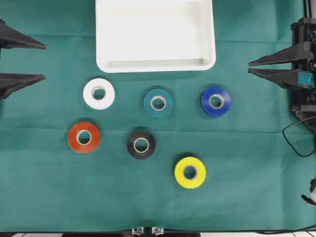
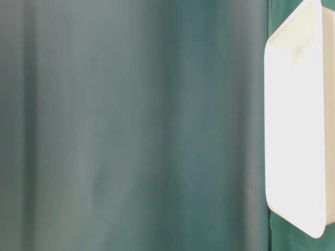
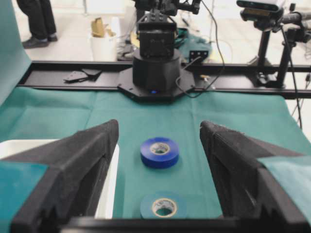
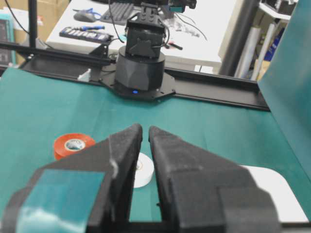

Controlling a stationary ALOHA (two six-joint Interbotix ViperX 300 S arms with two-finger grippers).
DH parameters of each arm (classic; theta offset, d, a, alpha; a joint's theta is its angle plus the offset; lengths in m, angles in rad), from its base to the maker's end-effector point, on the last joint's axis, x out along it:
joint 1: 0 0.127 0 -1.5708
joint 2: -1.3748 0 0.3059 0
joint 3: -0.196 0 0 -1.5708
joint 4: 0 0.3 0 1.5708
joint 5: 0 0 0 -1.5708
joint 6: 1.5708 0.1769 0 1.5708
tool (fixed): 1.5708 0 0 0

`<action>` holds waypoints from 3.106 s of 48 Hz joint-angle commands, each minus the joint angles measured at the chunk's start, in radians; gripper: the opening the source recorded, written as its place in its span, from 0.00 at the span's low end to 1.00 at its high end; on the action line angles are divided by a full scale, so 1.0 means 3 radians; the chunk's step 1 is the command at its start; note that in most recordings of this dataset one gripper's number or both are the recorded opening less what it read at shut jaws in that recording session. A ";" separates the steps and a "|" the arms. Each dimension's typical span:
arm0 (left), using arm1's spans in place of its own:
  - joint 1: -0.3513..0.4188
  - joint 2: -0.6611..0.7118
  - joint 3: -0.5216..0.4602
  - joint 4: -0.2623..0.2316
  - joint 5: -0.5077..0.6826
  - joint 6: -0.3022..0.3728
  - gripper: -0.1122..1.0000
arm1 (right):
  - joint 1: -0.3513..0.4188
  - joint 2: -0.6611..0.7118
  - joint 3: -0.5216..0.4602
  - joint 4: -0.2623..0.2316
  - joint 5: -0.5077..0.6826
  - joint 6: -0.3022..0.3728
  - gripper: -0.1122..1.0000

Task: Put the tape alternately from left to right into the white case.
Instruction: 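Move both grippers forward from the sides toward the tape rolls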

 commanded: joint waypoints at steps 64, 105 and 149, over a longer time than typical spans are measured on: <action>-0.0082 0.0112 0.0133 -0.0082 -0.0020 -0.0148 0.71 | -0.0005 0.0082 0.0051 -0.0026 0.0051 0.0010 0.85; 0.0026 0.0716 -0.0148 -0.0087 0.0332 -0.0143 0.70 | -0.0061 0.0798 -0.0307 -0.0020 0.0077 0.0051 0.85; 0.0041 0.1723 -0.0752 -0.0087 0.1171 -0.0143 0.70 | -0.0061 0.2025 -0.0982 -0.0020 0.0757 0.0128 0.85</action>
